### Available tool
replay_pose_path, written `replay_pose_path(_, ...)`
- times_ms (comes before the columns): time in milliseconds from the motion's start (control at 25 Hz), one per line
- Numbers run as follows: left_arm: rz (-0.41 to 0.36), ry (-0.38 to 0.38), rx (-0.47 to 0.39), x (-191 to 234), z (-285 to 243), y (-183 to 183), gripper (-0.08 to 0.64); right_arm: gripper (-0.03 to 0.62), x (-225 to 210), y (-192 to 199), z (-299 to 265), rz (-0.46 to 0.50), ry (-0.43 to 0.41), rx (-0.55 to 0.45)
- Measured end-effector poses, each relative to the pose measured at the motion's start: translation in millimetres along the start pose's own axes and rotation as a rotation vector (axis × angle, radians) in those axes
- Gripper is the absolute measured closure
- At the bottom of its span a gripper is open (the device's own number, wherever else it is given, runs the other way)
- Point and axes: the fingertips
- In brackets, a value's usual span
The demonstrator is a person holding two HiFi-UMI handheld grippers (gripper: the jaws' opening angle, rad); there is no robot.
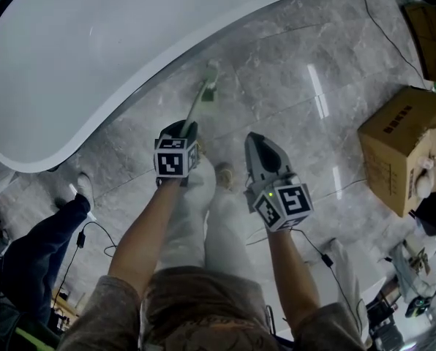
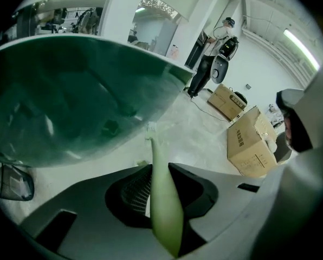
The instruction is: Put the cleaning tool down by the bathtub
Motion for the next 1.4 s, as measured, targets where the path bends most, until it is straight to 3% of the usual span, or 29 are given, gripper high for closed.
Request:
replay_pose_path(360,0.077,-0.033,0.112,10,-44,15,0.46,0.592,-7,5,3,-0.016,0.012,0.012)
replay_pose_path(880,0.12,-0.083,0.306,22,-95,38,0.46,0.592,-23,13,-6,-0.033,0.019,0.035)
replay_pose_path(1120,0.142,-0.073,0.395,22,-111,45,0.46,0.592,-30,14,-9,-0.044,0.018,0.053)
replay_pose_path(1400,0.209,-0.077,0.421,23,-131,44,0.46,0.592,-32,17,-13,-0.048,0.007,0.062)
Point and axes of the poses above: the fingertips, and each gripper's own axes: z backward along the fingers, x to its left, y out of its underside, and after that the axes turned 6 degrees about -z, right-handed
